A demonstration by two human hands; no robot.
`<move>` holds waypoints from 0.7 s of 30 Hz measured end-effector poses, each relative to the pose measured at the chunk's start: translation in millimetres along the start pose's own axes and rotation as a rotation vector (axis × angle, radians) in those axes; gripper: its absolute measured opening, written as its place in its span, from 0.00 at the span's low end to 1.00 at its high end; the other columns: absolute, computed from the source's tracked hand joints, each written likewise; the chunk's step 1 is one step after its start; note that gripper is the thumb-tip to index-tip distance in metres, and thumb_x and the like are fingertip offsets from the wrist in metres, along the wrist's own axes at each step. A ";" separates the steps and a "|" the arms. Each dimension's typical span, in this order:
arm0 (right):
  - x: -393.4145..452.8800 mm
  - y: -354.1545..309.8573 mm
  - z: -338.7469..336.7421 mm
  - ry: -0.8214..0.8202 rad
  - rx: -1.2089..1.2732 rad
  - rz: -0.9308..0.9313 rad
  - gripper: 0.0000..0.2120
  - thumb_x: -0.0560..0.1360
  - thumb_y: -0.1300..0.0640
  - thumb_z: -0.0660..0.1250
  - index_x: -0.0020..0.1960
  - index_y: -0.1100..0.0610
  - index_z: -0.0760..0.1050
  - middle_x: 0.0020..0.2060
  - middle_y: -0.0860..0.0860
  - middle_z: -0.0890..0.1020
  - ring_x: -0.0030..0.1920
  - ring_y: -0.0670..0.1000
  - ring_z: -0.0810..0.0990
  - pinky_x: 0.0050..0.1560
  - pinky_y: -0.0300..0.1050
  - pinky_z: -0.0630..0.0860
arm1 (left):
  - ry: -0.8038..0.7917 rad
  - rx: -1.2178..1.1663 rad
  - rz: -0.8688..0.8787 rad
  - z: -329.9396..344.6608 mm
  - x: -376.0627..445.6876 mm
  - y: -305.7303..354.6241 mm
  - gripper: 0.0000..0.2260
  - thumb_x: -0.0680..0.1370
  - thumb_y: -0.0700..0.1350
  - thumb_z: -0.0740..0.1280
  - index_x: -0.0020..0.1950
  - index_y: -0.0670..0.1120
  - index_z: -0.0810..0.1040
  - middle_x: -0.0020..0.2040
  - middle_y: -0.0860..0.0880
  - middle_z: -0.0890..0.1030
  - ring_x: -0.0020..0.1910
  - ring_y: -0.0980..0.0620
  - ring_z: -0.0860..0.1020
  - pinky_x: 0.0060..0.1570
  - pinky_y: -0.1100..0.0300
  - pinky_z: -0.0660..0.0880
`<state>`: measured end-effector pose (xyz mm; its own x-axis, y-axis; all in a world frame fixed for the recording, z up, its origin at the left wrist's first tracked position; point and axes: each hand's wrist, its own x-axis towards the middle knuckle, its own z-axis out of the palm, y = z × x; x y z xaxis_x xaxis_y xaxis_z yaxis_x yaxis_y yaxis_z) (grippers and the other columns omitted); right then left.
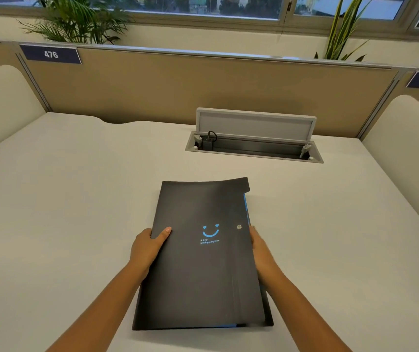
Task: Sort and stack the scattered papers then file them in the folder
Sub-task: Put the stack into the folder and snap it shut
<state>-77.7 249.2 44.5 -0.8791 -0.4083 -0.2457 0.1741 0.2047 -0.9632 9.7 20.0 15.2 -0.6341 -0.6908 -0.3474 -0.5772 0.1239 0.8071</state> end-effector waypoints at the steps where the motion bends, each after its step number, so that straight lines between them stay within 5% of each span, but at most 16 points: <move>1: 1.1 -1.7 -3.4 0.048 -0.024 -0.052 0.15 0.79 0.58 0.59 0.65 0.53 0.68 0.52 0.51 0.79 0.48 0.47 0.77 0.51 0.41 0.74 | -0.001 -0.002 0.003 -0.4 -0.6 -0.4 0.17 0.73 0.59 0.64 0.45 0.45 0.72 0.42 0.47 0.76 0.39 0.51 0.75 0.35 0.60 0.70; 5: 3.6 7.6 -27.0 0.342 -0.064 -0.171 0.11 0.77 0.59 0.61 0.58 0.50 0.72 0.42 0.48 0.81 0.37 0.45 0.82 0.34 0.32 0.78 | 0.012 -0.012 0.042 0.1 -3.2 -1.8 0.18 0.73 0.58 0.65 0.51 0.44 0.73 0.46 0.47 0.78 0.45 0.46 0.78 0.45 0.53 0.76; 8: -2.7 9.5 -41.0 0.603 -0.117 -0.400 0.08 0.76 0.57 0.63 0.52 0.46 0.71 0.38 0.46 0.78 0.36 0.43 0.79 0.34 0.27 0.73 | 0.026 0.021 0.059 1.8 -4.9 -0.6 0.18 0.73 0.58 0.65 0.49 0.43 0.74 0.45 0.46 0.79 0.44 0.45 0.79 0.47 0.50 0.77; 11: -5.3 12.6 -47.8 0.683 -0.097 -0.524 0.08 0.76 0.57 0.62 0.54 0.50 0.69 0.38 0.44 0.75 0.37 0.42 0.76 0.35 0.28 0.73 | -0.006 0.101 0.056 0.1 -2.3 1.7 0.18 0.74 0.58 0.65 0.44 0.42 0.74 0.41 0.45 0.78 0.41 0.45 0.78 0.41 0.54 0.74; 14: -2.6 17.7 -47.7 0.587 -0.160 -0.422 0.07 0.77 0.58 0.62 0.52 0.48 0.72 0.42 0.45 0.77 0.41 0.44 0.77 0.40 0.37 0.76 | -0.052 0.084 0.038 -4.6 1.7 0.1 0.19 0.73 0.57 0.66 0.34 0.43 0.67 0.34 0.45 0.74 0.34 0.48 0.73 0.33 0.59 0.68; 18: 4.0 23.9 -37.8 0.337 -0.343 -0.320 0.08 0.76 0.57 0.63 0.53 0.48 0.76 0.49 0.46 0.78 0.46 0.40 0.77 0.40 0.26 0.72 | -0.106 0.020 0.004 -9.4 3.5 -0.3 0.20 0.72 0.56 0.67 0.33 0.44 0.63 0.33 0.44 0.71 0.34 0.48 0.71 0.34 0.58 0.67; 21: 9.6 23.9 -28.1 0.139 -0.631 -0.312 0.10 0.77 0.56 0.62 0.56 0.52 0.78 0.52 0.49 0.80 0.53 0.47 0.76 0.52 0.31 0.71 | -0.114 0.020 0.004 -10.6 3.3 0.9 0.20 0.72 0.56 0.67 0.35 0.43 0.64 0.36 0.42 0.72 0.37 0.46 0.72 0.37 0.55 0.67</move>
<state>-94.5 275.2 22.2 -0.9020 -0.4228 0.0877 -0.3473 0.5896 -0.7292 12.5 10.3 19.8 -0.6900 -0.6052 -0.3970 -0.5840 0.1414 0.7994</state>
